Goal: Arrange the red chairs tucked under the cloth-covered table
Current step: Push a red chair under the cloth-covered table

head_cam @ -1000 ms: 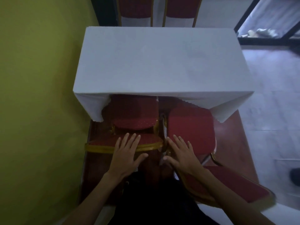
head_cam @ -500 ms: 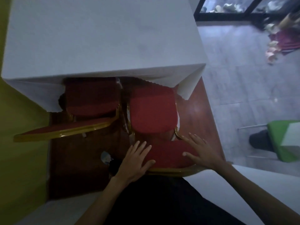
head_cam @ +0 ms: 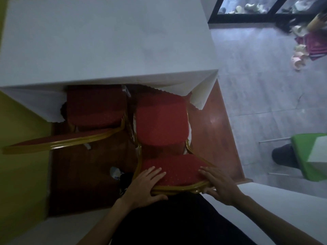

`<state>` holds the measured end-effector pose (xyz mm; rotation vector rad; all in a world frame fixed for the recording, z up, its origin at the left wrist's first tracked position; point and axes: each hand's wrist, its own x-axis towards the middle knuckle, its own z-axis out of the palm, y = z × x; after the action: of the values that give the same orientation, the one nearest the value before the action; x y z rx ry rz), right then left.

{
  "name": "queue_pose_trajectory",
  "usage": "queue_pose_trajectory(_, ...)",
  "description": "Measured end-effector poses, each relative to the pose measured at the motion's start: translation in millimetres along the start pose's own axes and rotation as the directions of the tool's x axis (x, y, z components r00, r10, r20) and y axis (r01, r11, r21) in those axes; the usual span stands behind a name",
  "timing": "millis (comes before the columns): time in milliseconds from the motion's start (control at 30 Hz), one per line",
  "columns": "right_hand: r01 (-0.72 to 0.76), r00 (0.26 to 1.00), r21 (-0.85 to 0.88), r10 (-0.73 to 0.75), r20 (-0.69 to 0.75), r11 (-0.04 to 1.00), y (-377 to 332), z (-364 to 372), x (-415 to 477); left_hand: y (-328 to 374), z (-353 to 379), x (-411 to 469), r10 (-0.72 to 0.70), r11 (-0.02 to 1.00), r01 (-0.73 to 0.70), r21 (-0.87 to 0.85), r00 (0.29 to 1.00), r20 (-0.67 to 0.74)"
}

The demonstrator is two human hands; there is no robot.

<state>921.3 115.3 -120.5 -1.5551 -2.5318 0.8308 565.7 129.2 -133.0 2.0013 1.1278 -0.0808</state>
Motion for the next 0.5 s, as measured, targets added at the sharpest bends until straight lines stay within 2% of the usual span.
queue_pose_trajectory(133, 0.039, 0.996, -0.06, -0.044, -0.074, 0.997, 6, 7, 3, 0, 0, 2, 0.014, 1.0, -0.013, 0.024, 0.999, -0.033)
queue_pose_trajectory(367, 0.061, 0.994, -0.101, -0.069, -0.083, 0.993, 16, 4, 17, -1, -16, 15, -0.013, 0.999, 0.013, 0.036, 1.0, -0.001)
queue_pose_trajectory(500, 0.075, 0.991, -0.084, -0.083, -0.1, 0.994, 17, -4, 39, -7, -29, 22, -0.037, 0.999, 0.037, -0.006, 0.999, -0.035)
